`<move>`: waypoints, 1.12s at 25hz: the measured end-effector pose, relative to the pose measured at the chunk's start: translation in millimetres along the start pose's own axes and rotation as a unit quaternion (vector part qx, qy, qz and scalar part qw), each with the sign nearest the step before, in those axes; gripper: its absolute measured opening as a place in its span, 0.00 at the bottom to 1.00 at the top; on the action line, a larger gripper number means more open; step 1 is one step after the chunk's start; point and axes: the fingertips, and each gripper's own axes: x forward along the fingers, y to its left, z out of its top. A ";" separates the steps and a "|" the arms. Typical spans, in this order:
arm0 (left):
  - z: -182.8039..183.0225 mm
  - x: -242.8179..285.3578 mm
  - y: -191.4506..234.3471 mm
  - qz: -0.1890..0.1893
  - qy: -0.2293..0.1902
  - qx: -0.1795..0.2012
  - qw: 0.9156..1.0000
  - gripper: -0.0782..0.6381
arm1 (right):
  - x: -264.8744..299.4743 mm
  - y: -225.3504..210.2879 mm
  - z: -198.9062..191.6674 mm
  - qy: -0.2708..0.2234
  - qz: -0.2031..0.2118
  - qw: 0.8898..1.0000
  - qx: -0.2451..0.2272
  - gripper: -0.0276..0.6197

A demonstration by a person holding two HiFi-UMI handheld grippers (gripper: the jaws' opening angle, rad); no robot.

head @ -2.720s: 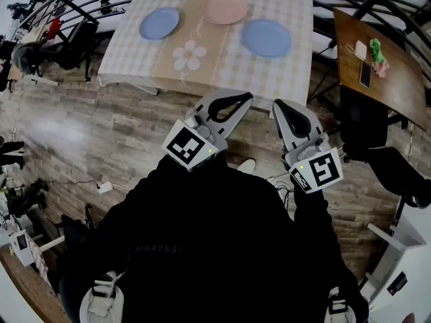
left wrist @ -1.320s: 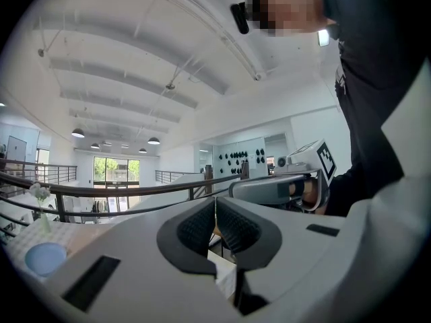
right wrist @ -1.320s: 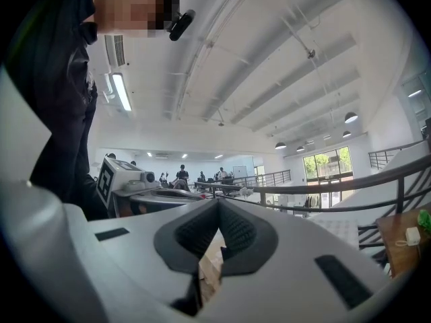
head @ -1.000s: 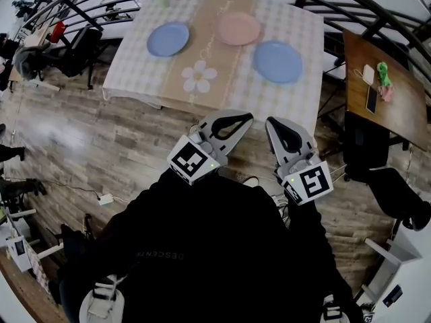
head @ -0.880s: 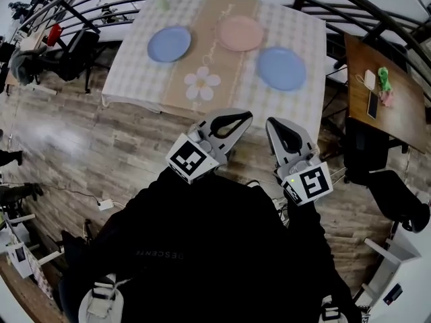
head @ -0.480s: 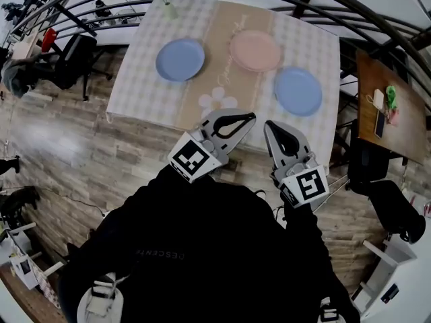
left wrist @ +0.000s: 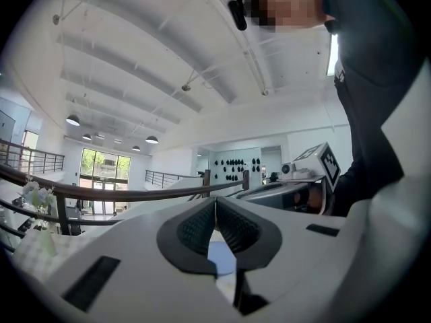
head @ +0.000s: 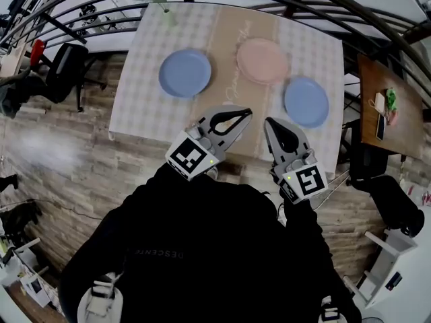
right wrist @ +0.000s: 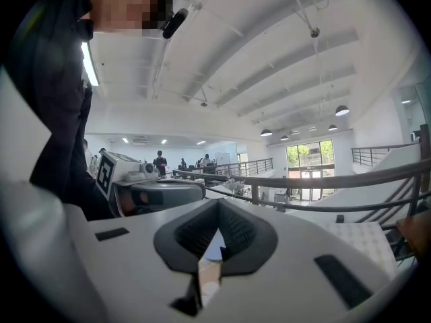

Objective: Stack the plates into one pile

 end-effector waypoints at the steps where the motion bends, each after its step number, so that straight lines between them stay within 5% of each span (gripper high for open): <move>1: 0.2 -2.2 7.4 -0.003 -0.001 0.000 1.000 0.14 | 7.1 -0.3 0.5 0.001 -0.004 1.000 0.001 0.05; 15: -0.2 -8.8 58.3 -0.063 -0.006 -0.013 0.998 0.14 | 58.3 -5.4 10.3 0.009 -0.078 0.997 0.012 0.05; 28: -1.5 30.0 52.3 -0.055 -0.012 -0.006 0.998 0.14 | 45.4 -42.7 13.2 0.006 -0.060 0.998 0.001 0.05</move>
